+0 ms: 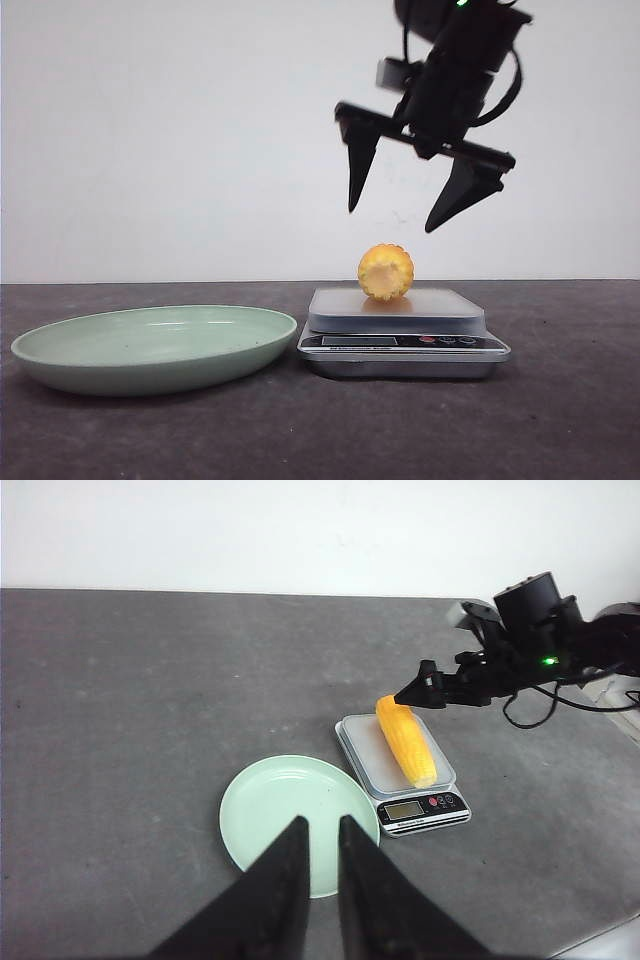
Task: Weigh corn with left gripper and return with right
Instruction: 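Lower the right gripper onto the corn on the scale and close, then lift the corn with the right gripper and carry it toward the plate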
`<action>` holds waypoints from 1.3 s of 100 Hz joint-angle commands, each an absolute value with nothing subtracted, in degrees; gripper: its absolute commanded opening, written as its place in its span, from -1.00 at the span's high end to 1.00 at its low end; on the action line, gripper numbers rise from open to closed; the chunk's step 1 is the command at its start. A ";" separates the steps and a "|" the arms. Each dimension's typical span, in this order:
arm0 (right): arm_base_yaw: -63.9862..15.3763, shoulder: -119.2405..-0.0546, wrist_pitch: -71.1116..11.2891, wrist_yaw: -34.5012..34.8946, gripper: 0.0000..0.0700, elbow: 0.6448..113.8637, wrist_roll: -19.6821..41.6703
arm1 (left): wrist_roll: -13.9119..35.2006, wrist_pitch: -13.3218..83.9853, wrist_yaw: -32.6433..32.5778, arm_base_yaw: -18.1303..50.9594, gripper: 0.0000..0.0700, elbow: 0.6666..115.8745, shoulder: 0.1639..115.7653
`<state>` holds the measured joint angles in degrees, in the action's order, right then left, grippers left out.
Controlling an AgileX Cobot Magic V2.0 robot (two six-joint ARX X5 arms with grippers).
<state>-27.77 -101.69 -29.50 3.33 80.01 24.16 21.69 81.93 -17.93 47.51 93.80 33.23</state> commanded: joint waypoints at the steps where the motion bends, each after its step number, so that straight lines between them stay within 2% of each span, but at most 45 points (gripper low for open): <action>1: -28.29 -104.18 -30.44 2.98 -0.63 81.21 23.64 | 20.82 85.06 -18.20 47.99 0.97 94.83 33.28; 23: -28.49 -107.94 -35.38 2.72 -0.51 81.21 25.21 | 20.82 85.06 -18.20 47.99 0.97 94.83 33.28; 26: -28.51 -108.31 -36.21 2.94 -0.44 81.21 25.21 | 20.82 85.06 -18.20 47.99 0.97 94.83 33.28; 30: -28.51 -108.66 -37.36 3.01 -0.10 81.21 25.10 | 20.75 85.06 -18.20 47.99 0.97 94.83 33.28; 33: -28.64 -108.81 -38.24 3.20 0.31 81.21 25.06 | 20.56 85.06 -18.20 47.99 0.97 94.83 33.28; 35: -28.71 -108.90 -38.44 3.20 0.49 81.21 25.06 | 20.51 85.06 -18.20 47.99 0.97 94.83 33.28; 39: -28.88 -108.97 -38.94 3.75 0.99 81.21 25.02 | 20.18 85.06 -18.20 47.99 0.97 94.83 33.28; 62: -29.36 -106.91 -39.29 4.29 0.98 81.76 24.56 | 20.16 85.06 -18.09 47.99 0.97 94.83 33.28; 88: -30.41 -95.26 -38.54 -1.02 0.98 87.18 21.47 | 20.16 85.06 -18.00 47.99 0.97 94.83 33.28; 115: -35.57 -86.50 -31.70 -1.54 0.99 94.54 20.75 | 19.94 85.06 -18.02 47.99 0.97 94.83 33.28; 130: -38.68 -86.04 -31.46 -1.56 0.99 96.90 20.51 | 18.72 85.06 -18.02 48.01 0.97 94.83 33.28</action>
